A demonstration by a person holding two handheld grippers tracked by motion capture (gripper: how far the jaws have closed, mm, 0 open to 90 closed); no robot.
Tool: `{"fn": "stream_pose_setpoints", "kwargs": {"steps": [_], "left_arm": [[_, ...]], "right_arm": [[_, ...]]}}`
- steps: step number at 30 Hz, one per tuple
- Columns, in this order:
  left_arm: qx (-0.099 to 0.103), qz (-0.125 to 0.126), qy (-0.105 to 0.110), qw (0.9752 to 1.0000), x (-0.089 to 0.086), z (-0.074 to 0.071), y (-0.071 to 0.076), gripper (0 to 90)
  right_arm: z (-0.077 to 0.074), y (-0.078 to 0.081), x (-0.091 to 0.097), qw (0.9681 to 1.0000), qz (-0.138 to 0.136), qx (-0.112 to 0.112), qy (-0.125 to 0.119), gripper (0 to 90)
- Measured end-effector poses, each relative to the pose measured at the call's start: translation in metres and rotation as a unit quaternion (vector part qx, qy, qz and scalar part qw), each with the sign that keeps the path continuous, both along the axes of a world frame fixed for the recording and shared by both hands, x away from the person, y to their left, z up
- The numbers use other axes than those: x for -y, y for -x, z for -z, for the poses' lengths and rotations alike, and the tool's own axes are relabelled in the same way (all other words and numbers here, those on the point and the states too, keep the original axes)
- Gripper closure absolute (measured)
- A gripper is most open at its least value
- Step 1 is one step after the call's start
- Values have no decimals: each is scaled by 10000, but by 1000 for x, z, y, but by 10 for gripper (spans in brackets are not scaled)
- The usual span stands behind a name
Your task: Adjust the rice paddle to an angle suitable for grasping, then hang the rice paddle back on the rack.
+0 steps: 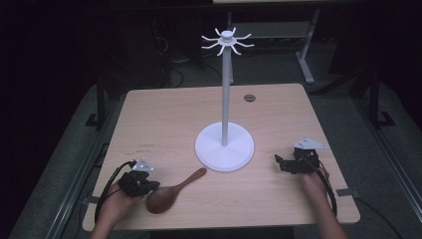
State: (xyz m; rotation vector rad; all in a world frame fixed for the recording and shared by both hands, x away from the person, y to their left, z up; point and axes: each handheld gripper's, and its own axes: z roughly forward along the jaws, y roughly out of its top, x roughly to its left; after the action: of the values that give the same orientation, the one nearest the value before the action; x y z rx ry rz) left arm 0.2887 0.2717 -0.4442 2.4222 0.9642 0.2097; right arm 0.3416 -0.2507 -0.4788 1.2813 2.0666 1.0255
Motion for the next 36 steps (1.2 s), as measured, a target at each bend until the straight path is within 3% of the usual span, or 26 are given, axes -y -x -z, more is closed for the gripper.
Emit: {"fn": "stream_pose_setpoints", "kwargs": {"steps": [4, 5, 8, 15, 19, 25, 29, 36], "left_arm": [[3, -45, 47, 10000, 0, -4, -2, 879], [17, -31, 18, 10000, 1, -7, -1, 818], [-25, -37, 165, 9999, 5, -14, -1, 770], [-54, 86, -75, 9999, 24, -27, -6, 697], [-279, 112, -222, 9993, 39, -36, -11, 654], [-427, 292, -409, 9978, 54, -37, -16, 613], [-549, 351, -406, 9970, 61, -39, -18, 608], [-753, 614, -553, 9937, 82, -37, -24, 609]], "right_arm": [[0, 0, 0, 10000, 1, -2, 4, 134], [0, 0, 0, 10000, -8, -4, -1, 134], [0, 0, 1, 10000, -16, -4, 9, 134], [0, 0, 0, 10000, -13, -6, 19, 135], [0, 0, 0, 10000, -10, -5, 17, 134], [0, 0, 0, 10000, 3, -13, 21, 134], [0, 0, 0, 10000, 10, -18, 25, 134], [0, -1, 0, 10000, 29, -27, -8, 134]]}}
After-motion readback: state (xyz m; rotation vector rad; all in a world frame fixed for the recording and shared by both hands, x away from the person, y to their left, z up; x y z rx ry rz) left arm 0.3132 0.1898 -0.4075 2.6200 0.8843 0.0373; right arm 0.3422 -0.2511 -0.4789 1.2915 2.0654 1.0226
